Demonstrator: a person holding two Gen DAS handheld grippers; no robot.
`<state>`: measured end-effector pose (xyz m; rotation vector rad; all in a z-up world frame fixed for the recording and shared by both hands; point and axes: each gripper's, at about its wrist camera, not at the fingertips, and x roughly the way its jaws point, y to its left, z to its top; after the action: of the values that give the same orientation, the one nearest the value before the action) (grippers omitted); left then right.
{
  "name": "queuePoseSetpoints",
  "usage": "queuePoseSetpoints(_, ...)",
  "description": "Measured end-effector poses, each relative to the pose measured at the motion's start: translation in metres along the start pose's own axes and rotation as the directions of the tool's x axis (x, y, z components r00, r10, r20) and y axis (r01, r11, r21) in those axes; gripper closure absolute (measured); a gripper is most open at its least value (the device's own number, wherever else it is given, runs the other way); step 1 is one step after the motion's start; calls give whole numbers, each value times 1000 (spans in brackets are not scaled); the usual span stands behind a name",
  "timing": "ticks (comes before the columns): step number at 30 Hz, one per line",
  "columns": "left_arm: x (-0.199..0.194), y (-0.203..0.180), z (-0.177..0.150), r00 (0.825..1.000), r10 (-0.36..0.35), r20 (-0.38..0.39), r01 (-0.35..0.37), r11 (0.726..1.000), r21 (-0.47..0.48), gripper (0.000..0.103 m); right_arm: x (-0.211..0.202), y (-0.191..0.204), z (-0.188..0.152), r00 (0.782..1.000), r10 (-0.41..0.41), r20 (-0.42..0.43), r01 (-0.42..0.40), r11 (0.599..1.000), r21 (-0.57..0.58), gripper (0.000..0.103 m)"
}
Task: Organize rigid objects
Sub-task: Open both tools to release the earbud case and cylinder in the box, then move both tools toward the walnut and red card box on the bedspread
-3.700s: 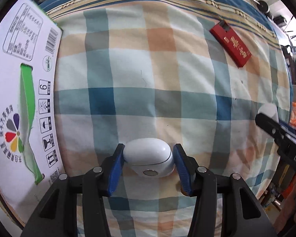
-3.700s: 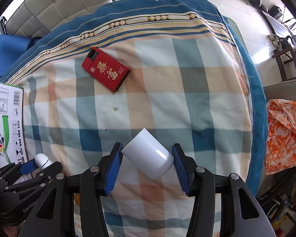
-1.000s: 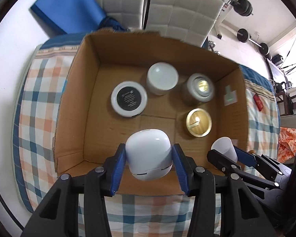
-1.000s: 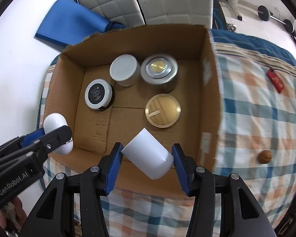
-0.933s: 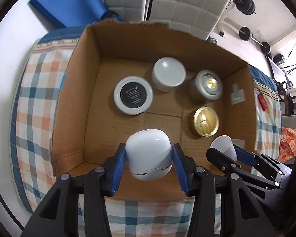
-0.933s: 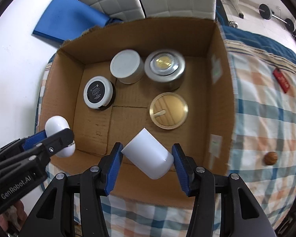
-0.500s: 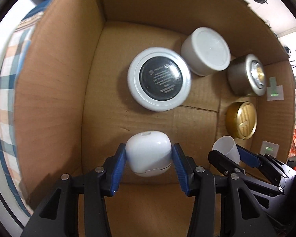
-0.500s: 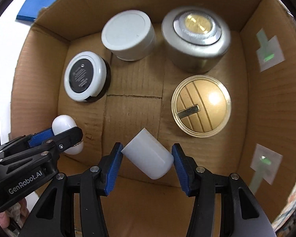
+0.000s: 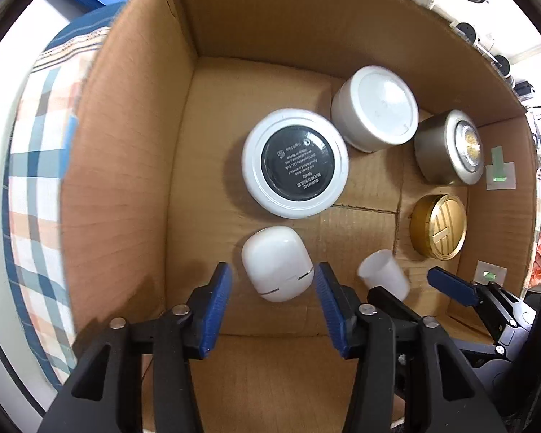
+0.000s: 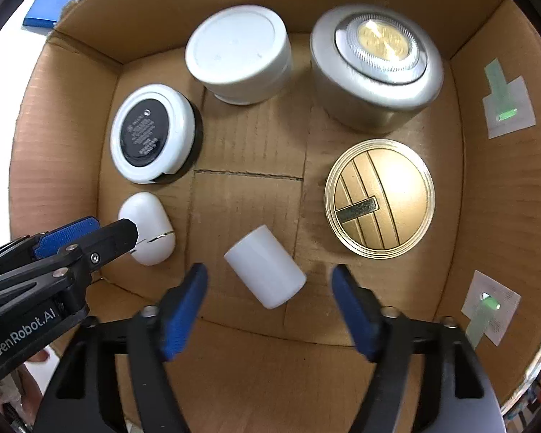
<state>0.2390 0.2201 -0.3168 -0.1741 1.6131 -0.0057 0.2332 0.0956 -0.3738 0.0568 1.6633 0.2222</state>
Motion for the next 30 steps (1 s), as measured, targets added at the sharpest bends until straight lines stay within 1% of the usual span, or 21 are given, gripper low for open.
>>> queuePoseSetpoints(2, -10, -2, -1, 1000, -4, 16, 4, 1000, -7, 41, -6, 0, 0, 1000, -9, 5, 9, 1000, -2, 19)
queuePoseSetpoints(4, -22, -7, -3, 999, -7, 36, 7, 1000, -6, 35, -15, -2, 0, 1000, -12, 18, 12, 1000, 2, 17)
queuePoseSetpoints(7, -39, -9, -8, 997, -1, 73, 2, 1000, -11, 24, -28, -5, -5, 998, -36, 42, 36, 999, 9, 10)
queuePoseSetpoints(8, -44, -10, -9, 997, 6, 81, -4, 1000, -13, 19, -34, -7, -6, 997, -47, 53, 46, 999, 13, 4)
queuePoseSetpoints(9, -50, -12, -10, 996, -8, 92, 7, 1000, 10, 12, -40, -9, -7, 996, -56, 63, 55, 998, 17, 2)
queuePoseSetpoints(10, -58, -13, -12, 995, -5, 104, 4, 1000, 6, 9, -47, -10, -9, 995, -60, 76, 58, 998, 22, 0)
queuePoseSetpoints(11, -63, -10, -14, 994, -4, 113, 3, 1000, 5, 3, -53, -12, -12, 994, -68, 87, 66, 997, 26, 0)
queuePoseSetpoints(12, -68, -8, -15, 993, -4, 122, 4, 1000, 4, 0, -59, -13, -14, 993, -75, 95, 73, 997, 25, 0)
queuePoseSetpoints(15, -82, -9, -26, 988, 8, 154, -9, 1000, 4, 0, -81, -16, -23, 988, -84, 130, 81, 996, 24, 0)
queuePoseSetpoints(18, -99, -11, -39, 979, 43, 197, -46, 999, 12, 0, -105, -16, -46, 982, -84, 169, 81, 996, 24, 0)
queuePoseSetpoints(19, -107, -11, -44, 975, 49, 215, -53, 999, 11, 0, -114, -18, -49, 981, -86, 176, 83, 996, 24, 0)
queuePoseSetpoints(20, -113, -11, -48, 973, 51, 225, -54, 998, 9, 0, -124, -19, -48, 979, -84, 186, 81, 996, 26, 0)
queuePoseSetpoints(25, -143, -17, -70, 962, 49, 269, -53, 999, 9, 0, -169, -25, -75, 971, -67, 228, 63, 998, 28, 0)
queuePoseSetpoints(30, -170, -29, -91, 950, 45, 308, -57, 998, 31, 0, -196, -27, -99, 962, -56, 265, 54, 998, 17, 0)
